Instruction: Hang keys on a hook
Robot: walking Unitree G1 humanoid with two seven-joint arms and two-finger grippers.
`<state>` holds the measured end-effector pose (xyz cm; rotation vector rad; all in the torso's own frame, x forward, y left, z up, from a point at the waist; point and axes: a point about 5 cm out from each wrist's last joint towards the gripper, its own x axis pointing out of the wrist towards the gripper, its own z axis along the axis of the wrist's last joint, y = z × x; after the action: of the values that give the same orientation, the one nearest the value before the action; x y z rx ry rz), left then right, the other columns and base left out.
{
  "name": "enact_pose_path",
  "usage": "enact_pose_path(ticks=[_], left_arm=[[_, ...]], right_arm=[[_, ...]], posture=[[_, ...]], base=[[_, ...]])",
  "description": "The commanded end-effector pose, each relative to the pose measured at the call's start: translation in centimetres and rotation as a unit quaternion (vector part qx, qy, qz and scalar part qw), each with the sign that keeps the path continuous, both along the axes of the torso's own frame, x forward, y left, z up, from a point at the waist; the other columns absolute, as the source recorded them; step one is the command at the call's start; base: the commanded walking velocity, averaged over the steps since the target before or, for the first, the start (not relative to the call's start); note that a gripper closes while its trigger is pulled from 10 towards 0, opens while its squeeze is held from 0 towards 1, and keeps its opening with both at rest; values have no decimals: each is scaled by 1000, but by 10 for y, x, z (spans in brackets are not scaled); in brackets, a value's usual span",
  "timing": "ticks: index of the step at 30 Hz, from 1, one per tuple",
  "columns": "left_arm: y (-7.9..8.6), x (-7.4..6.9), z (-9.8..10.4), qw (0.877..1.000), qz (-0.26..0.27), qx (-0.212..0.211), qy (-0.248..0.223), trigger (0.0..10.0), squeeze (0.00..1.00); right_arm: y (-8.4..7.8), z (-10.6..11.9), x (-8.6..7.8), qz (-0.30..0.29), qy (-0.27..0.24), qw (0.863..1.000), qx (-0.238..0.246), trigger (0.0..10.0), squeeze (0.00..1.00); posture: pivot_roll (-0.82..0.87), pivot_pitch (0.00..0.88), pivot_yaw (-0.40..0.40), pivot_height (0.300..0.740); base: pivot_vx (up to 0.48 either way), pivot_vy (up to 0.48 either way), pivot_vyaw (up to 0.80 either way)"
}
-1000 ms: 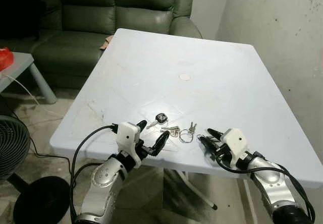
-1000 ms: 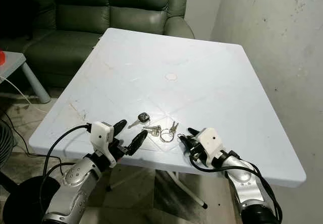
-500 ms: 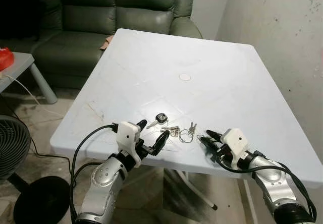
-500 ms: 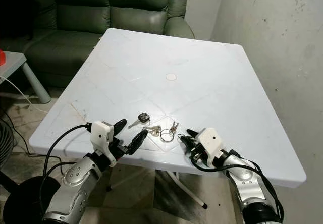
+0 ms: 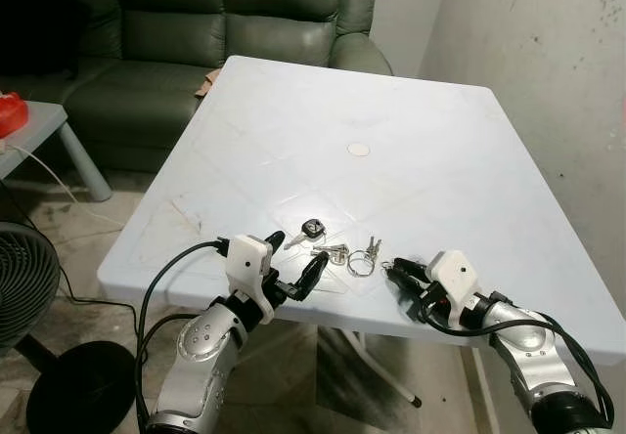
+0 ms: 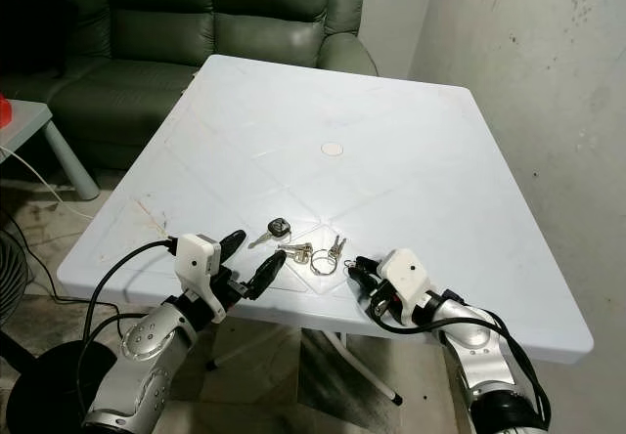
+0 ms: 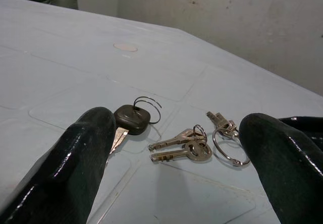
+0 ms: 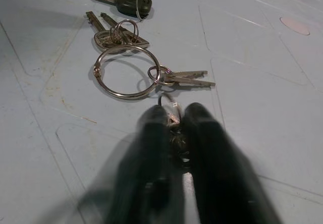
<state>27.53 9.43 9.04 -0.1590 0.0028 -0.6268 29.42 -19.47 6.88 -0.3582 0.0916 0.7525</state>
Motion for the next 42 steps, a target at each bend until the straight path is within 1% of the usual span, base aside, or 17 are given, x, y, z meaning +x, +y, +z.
enact_pose_path(ticks=[1,2,3,4,23,33,35,42], left_arm=[[-2,2,4,1000,-2,6,-9,10000,0],[-1,2,4,1000,-1,5,-8,10000,0],[-1,2,4,1000,-1,5,-8,10000,0],[-1,2,4,1000,-1,6,-9,10000,0],[1,3,5,1000,6,5,-10,10000,0],[1,1,6,1000,7,3,-9,10000,0],[0,1,6,1000,7,2,-9,10000,0],[0,0,5,1000,7,1,-8,10000,0]], right_arm=[[-3,2,2,-2,-2,1000,-5,1843,0],[-2,2,3,-1,-3,1000,-6,4863,0],[-2,2,3,-2,-3,1000,-7,9843,0],[-2,2,3,-2,-3,1000,-8,10000,0],[3,1,5,7,3,1000,-7,10000,0],[4,-2,2,9,4,1000,-16,10000,0],[5,-3,1,11,9,1000,-10,10000,0],[4,-2,1,8,6,1000,-15,10000,0]], posture=[[14,38,-79,711],[15,41,-81,711],[15,41,-81,711],[15,41,-81,711],[26,47,-86,711],[29,54,-90,711],[27,55,-91,711],[26,59,-93,711]], base=[[0,0,0],[0,0,0],[0,0,0],[0,0,0],[0,0,0],[0,0,0],[0,0,0],[0,0,0]])
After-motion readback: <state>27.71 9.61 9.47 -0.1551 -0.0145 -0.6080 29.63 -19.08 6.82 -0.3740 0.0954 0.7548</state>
